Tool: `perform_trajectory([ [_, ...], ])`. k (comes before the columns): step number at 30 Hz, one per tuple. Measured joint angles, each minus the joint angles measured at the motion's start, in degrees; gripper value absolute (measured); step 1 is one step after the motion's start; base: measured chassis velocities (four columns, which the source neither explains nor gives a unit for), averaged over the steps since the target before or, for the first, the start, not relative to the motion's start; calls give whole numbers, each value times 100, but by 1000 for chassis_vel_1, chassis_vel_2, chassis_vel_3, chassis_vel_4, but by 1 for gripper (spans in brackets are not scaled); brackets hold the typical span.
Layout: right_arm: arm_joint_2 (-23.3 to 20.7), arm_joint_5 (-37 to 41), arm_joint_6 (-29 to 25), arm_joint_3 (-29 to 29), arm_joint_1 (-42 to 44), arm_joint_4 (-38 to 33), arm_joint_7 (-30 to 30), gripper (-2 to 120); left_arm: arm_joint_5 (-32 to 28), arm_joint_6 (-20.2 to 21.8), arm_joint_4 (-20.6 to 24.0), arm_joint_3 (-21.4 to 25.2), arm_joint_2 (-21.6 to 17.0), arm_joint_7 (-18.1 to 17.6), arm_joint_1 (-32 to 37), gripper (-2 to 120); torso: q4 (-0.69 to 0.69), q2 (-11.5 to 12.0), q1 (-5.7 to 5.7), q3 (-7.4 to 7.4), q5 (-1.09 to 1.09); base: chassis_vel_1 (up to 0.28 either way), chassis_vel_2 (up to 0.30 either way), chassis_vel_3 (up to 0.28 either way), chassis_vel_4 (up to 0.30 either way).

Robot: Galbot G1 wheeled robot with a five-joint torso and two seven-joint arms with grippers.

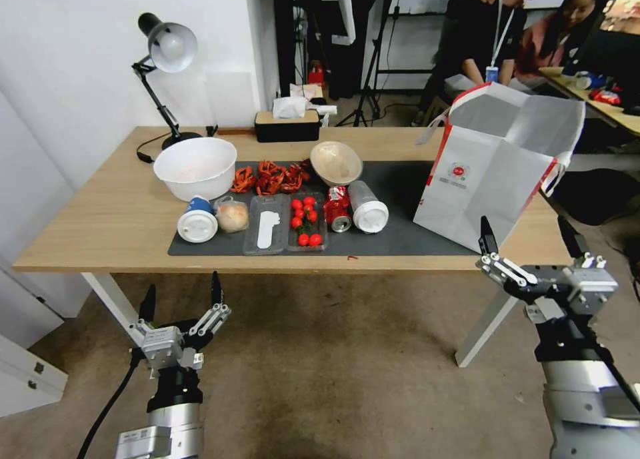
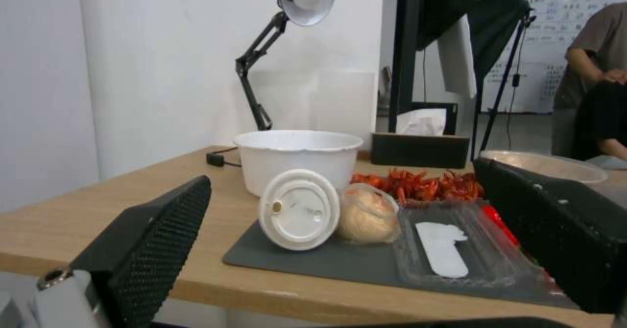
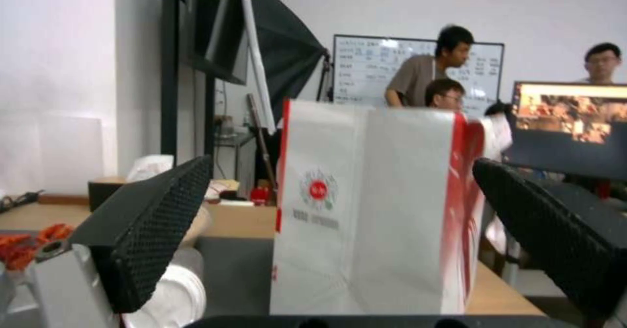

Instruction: Pick up the food delivery bag from the floor and place it on the table.

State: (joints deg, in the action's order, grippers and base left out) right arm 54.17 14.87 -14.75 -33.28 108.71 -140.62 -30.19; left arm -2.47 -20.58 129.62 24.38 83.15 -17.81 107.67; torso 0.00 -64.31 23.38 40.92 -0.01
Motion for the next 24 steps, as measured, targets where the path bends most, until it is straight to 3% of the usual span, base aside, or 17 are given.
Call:
perform_trajectory([
  [5, 335, -241, -340, 251, 105, 380, 114, 100, 2, 14, -36, -24, 16, 21, -24, 100, -1, 0, 0, 0, 1, 0, 0, 0, 0],
  [24, 857, -457, -1155, 1078, -116, 1354, 768, 100, 16, -31, -254, -35, 3, 113, -51, 100, 0, 1, 1, 0, 1, 0, 0, 0, 0],
])
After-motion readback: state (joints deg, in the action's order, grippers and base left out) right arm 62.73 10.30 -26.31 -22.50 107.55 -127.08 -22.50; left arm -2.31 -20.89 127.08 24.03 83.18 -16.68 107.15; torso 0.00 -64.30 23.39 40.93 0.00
